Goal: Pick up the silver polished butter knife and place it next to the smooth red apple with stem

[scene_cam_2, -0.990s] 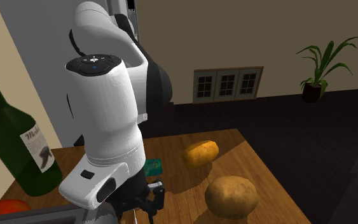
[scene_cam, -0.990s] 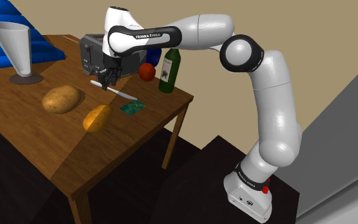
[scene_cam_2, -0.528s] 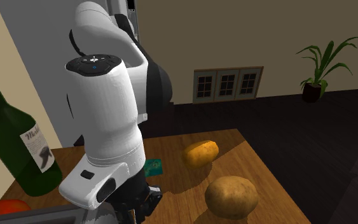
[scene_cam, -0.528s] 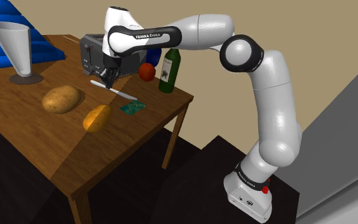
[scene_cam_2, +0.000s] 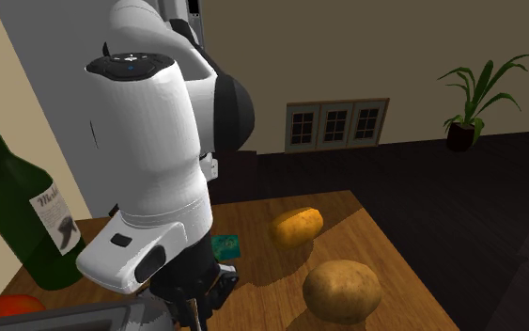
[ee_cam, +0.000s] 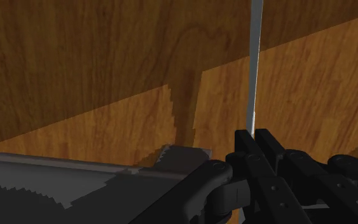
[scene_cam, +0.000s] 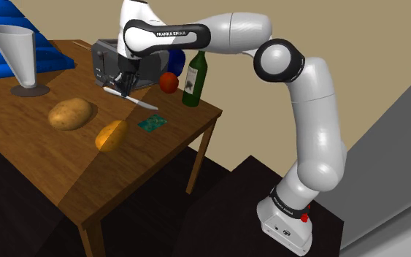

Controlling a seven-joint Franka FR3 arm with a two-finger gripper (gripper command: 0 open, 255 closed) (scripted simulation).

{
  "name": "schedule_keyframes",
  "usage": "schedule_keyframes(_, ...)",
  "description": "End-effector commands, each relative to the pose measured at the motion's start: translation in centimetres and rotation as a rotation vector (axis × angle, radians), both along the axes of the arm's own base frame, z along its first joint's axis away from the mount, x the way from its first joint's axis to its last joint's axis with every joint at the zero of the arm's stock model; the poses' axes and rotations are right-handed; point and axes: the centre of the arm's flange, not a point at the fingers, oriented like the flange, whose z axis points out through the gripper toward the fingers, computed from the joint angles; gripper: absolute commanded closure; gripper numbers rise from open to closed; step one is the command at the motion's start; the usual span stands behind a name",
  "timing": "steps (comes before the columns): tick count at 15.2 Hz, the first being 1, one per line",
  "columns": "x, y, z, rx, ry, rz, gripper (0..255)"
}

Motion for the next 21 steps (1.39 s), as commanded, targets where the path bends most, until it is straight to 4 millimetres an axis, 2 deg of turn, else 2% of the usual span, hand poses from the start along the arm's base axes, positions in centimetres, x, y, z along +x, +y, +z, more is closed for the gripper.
schedule_keyframes(1,-0.1,0.0,1.1,0.000,0.000,0.000,255)
schedule_keyframes(21,-0.1,0.0,11.7,0.000,0.000,0.000,255)
